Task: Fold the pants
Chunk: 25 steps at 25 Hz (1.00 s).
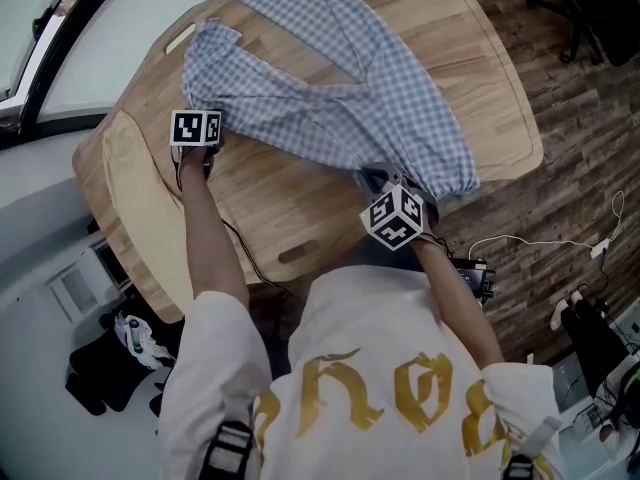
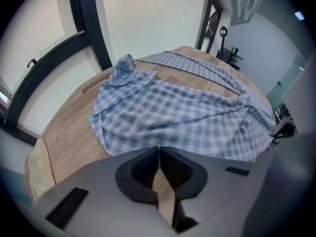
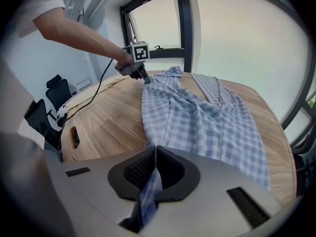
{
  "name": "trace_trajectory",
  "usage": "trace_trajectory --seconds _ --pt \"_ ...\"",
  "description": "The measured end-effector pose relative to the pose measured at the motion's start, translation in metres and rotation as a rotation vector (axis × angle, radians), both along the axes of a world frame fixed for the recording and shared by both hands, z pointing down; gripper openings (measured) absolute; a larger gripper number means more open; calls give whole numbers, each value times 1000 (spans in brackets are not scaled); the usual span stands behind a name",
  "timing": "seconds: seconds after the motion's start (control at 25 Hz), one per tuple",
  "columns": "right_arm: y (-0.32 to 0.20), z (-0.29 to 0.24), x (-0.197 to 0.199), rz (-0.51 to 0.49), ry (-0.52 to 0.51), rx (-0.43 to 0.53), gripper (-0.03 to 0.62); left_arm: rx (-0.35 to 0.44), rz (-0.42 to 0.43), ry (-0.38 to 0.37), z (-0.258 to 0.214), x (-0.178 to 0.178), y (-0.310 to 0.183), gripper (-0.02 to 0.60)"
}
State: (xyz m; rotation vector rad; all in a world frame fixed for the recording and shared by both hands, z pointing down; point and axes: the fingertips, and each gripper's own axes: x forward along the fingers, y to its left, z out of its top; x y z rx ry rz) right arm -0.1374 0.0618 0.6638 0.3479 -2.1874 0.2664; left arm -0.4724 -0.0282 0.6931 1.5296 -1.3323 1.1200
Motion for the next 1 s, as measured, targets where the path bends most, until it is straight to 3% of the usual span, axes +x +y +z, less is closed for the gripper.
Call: trace_trajectory --seconds 0.16,0.44,0.76,1.0 --pt "-2 -7 1 4 -23 -18 29 0 -26 26 -3 0 -2 43" --pt "-22 -42 5 44 -94 -25 28 113 -36 48 -53 -1 -35 41" --pt "-56 -80 25 180 -194 -28 28 260 43 21 -127 32 -110 40" --pt "-95 -100 50 257 -226 -3 28 312 103 38 -154 69 -176 40"
